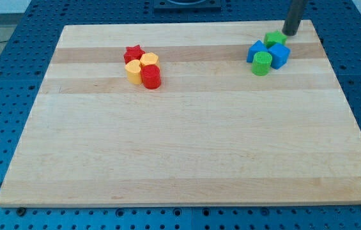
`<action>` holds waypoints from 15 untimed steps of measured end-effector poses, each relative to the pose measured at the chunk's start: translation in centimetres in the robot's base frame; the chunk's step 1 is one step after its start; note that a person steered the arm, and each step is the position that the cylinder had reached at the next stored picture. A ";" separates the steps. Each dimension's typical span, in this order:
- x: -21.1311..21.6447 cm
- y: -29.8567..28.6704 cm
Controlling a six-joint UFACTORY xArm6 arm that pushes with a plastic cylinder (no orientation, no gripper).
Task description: Push the green blocks towards the bottom center of the board
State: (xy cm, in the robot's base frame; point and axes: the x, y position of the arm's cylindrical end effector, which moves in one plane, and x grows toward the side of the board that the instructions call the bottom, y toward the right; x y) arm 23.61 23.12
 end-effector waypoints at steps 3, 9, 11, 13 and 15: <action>2.0 -3.2; 10.4 -6.4; 12.9 -7.1; 10.0 -7.1; 10.4 -8.0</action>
State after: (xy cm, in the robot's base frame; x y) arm 34.04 15.15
